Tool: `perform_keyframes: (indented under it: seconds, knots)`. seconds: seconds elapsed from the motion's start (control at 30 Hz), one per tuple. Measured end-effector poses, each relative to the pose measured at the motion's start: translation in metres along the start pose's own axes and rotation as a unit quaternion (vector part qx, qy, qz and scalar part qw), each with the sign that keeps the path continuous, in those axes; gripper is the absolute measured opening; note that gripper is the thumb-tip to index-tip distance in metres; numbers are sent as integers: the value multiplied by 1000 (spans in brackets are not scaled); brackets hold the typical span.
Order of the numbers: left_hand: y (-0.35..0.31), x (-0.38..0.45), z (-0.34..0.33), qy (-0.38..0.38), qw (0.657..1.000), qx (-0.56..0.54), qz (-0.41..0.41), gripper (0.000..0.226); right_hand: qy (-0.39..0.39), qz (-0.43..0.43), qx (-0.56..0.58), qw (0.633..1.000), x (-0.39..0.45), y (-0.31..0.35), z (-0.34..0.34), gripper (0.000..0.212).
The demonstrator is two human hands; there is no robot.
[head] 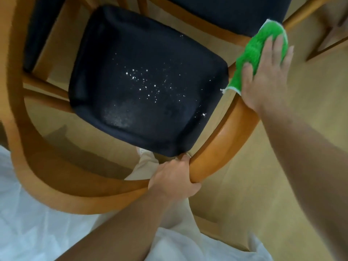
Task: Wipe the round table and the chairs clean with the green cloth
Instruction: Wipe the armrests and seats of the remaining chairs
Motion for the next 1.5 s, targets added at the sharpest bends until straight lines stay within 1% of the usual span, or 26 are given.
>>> perform_keyframes:
  seconds: [0.13,0.2,0.3,0.37,0.43,0.47,0.53,0.57,0.63,0.7,0.8,0.87,0.97,1.07,1.13,1.2,1.27,1.37,1.43,1.5]
  knots:
    - [0,-3,0,-7,1000,19,13,66,-13,-12,16,1000,-5,2,-2,69]
    - [-2,-4,0,-9,999,22,24,66,-10,-31,23,999,-27,4,-6,68]
    - [1,-4,-3,-6,999,22,33,66,23,-47,37,998,-82,4,-18,68]
    - [2,-5,-3,-21,1000,12,16,55,50,-51,45,996,-131,5,-31,69]
    - [-3,-3,2,-53,998,15,-22,40,60,-51,39,996,-174,8,-44,71]
    - [-6,-2,5,-64,997,19,-33,40,65,-51,40,996,-188,11,-49,71]
    - [-8,-2,7,-52,998,21,-37,48,79,-51,48,994,-199,12,-55,71]
    - [-8,-3,6,-48,998,22,-33,51,84,-42,44,995,-197,10,-55,71]
    - [-7,-1,6,-44,998,20,-27,50,81,-7,25,996,-180,3,-49,70]
    - [-5,1,4,-21,1000,2,-14,52,72,19,13,997,-143,-4,-38,69]
    - [-4,-1,3,-11,1000,0,-6,55,50,15,0,999,-64,-8,-20,67]
    - [-4,-4,3,-18,1000,13,-6,57,28,14,6,999,-20,-6,-8,67]
    - [-5,-5,3,-15,1000,21,-5,64,11,18,9,1000,10,-1,1,66]
    - [-4,-5,2,5,1000,13,1,64,-9,19,-22,1000,1,6,-3,64]
    - [-4,-4,2,17,1000,2,8,67,-20,46,-45,998,-20,12,-10,57]
    - [-6,-5,3,19,1000,-1,15,68,-11,82,-56,995,-44,20,-15,51]
    - [-6,-6,2,34,999,5,26,73,1,97,-55,994,-63,27,-19,49]
    - [-6,-4,2,62,998,-1,28,75,10,65,-2,998,-73,36,-18,51]
    - [-8,-3,3,98,995,-8,22,71,21,37,58,997,-70,44,-14,53]
    - [-8,0,6,136,990,-19,22,68,19,4,145,989,-62,51,-9,44]
Point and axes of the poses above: each hand's wrist, its own x-axis towards the middle knuckle, its own z-axis out of the back of the hand, y = z × x, the point moved 2 cm from there along x, towards the middle knuckle, and after that the axes turned 10 degrees about -z, right-handed, at the moved point
